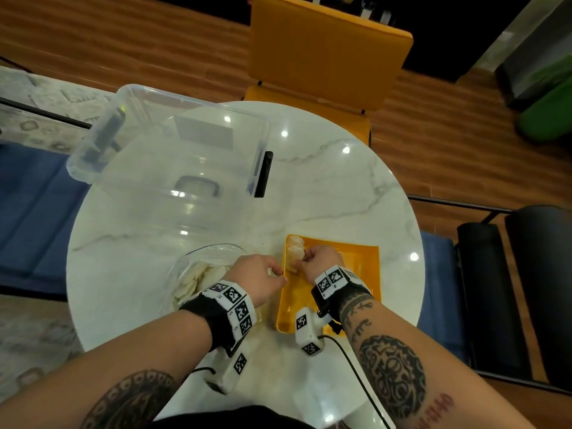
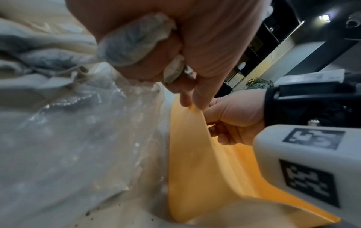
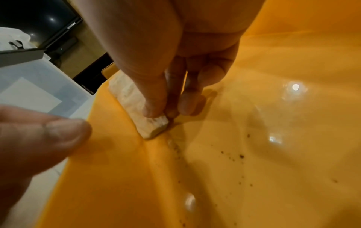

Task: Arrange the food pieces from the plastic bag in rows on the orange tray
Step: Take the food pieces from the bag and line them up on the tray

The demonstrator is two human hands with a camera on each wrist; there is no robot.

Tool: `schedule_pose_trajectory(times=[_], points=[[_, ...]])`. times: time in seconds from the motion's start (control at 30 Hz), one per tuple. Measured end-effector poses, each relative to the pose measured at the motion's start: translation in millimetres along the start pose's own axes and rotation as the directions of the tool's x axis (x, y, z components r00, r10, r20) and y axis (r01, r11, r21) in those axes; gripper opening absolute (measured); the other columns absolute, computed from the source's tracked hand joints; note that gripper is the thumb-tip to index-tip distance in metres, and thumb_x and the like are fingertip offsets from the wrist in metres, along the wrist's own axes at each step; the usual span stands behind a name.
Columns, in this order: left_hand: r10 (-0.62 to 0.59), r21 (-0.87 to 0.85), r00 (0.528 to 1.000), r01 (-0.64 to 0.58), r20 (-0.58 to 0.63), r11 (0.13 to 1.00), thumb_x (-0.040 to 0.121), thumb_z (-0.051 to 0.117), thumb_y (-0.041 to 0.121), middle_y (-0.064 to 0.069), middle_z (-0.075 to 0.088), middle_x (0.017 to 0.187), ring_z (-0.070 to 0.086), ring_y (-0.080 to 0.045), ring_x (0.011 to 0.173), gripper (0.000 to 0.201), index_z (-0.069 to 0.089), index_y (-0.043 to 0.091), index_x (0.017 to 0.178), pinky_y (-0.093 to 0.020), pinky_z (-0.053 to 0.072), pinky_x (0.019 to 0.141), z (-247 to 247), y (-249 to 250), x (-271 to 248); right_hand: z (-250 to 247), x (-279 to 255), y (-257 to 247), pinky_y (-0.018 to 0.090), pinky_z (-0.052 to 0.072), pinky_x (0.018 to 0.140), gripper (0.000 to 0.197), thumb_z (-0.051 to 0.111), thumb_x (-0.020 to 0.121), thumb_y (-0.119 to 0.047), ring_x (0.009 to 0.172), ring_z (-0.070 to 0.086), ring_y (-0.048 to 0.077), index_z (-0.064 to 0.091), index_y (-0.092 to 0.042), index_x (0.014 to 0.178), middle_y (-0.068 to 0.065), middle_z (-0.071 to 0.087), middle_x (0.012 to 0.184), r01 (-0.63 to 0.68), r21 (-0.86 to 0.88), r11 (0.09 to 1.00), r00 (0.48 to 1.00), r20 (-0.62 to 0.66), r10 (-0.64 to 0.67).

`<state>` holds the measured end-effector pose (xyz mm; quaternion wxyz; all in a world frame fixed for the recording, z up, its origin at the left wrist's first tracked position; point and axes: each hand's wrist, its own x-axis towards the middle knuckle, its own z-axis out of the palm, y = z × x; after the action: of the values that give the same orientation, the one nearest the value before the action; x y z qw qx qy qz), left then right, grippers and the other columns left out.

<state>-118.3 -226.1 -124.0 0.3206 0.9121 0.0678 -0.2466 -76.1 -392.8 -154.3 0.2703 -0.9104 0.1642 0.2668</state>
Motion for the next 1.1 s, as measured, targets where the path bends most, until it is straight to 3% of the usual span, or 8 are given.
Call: schedule_pose_trajectory(times=[0.2,0.33,0.53,0.6,0.73,0.9,1.0,1.1], points=[[0.004,0.012,1.0,-0.004,0.001,1.0,0.079,0.068,0.048,0.007,0.068,0.098,0.061,-0.012,0.089,0.021,0.072,0.035,0.095,-0.027,0.052,0.077,1,-1,-4,2,1,-1,0.024,0.046,0.064,0.026,0.072,0.084,-0.039,0.083,0.065,0.018,0.072,-0.023,0.105,0.0,0.073,0.098,-0.036,0.094,0.995,0.999,-0.027,0.039],[0.026,0.024,1.0,-0.026,0.006,0.999,0.079,0.067,0.049,0.007,0.068,0.099,0.061,-0.012,0.088,0.019,0.071,0.036,0.093,-0.026,0.051,0.075,2,-1,-4,2,1,-4,0.03,0.054,0.076,0.022,0.066,0.091,-0.034,0.089,0.069,0.023,0.073,-0.021,0.107,0.004,0.074,0.098,-0.031,0.13,0.991,0.999,-0.016,0.033],[0.014,-0.128,1.0,-0.016,-0.018,0.992,0.088,0.059,0.05,0.008,0.064,0.086,0.062,-0.014,0.08,0.024,0.069,0.029,0.097,-0.028,0.049,0.069,-13,7,-9,-16,-19,3,0.032,0.056,0.072,0.014,0.059,0.095,-0.031,0.082,0.069,0.019,0.071,-0.023,0.094,0.0,0.074,0.093,0.023,0.163,0.986,0.997,-0.081,-0.01],[-0.033,-0.397,0.999,0.033,0.007,0.917,0.093,0.052,0.042,0.005,0.063,0.075,0.055,-0.017,0.065,0.024,0.067,0.023,0.094,-0.026,0.041,0.055,-23,14,-10,-23,-34,1,0.035,0.058,0.075,0.016,0.058,0.095,-0.034,0.082,0.07,0.019,0.07,-0.024,0.09,-0.001,0.074,0.091,0.111,0.208,0.972,0.992,-0.086,-0.095],[-0.031,-0.749,0.999,0.05,0.04,0.661,0.096,0.042,0.016,-0.005,0.062,0.08,0.042,-0.015,0.053,0.02,0.062,0.013,0.095,-0.022,0.027,0.044,-41,29,-12,-38,-83,-14,0.022,0.051,0.065,0.026,0.058,0.097,-0.041,0.086,0.07,0.019,0.07,-0.018,0.093,0.001,0.075,0.092,0.245,0.397,0.884,0.962,0.015,-0.273],[0.116,-0.819,0.993,-0.078,-0.015,0.568,0.106,0.038,0.021,-0.003,0.073,0.107,0.054,-0.003,0.05,0.028,0.061,0.008,0.113,-0.013,0.03,0.035,-45,54,-29,-40,-109,-26,0.025,0.049,0.059,0.026,0.063,0.092,-0.046,0.071,0.067,0.007,0.068,-0.021,0.095,-0.008,0.072,0.086,0.174,0.617,0.768,0.967,0.039,-0.25],[0.171,-0.848,0.985,-0.1,-0.012,0.52,0.107,0.035,0.021,-0.005,0.07,0.117,0.064,0.003,0.068,0.033,0.06,0.006,0.121,-0.008,0.041,0.045,-39,62,-33,-40,-111,-28,0.025,0.045,0.055,0.018,0.068,0.092,-0.036,0.067,0.063,0.007,0.069,-0.018,0.092,-0.008,0.069,0.079,0.199,0.683,0.703,0.967,-0.019,-0.255],[0.177,-0.86,0.984,-0.092,-0.002,0.502,0.106,0.039,0.023,-0.002,0.072,0.099,0.063,-0.005,0.061,0.03,0.063,0.009,0.117,-0.013,0.042,0.045,-36,61,-34,-43,-110,-25,0.026,0.044,0.054,0.013,0.067,0.093,-0.029,0.067,0.064,0.012,0.065,-0.017,0.087,-0.001,0.071,0.079,0.191,0.713,0.675,0.972,-0.04,-0.232]])
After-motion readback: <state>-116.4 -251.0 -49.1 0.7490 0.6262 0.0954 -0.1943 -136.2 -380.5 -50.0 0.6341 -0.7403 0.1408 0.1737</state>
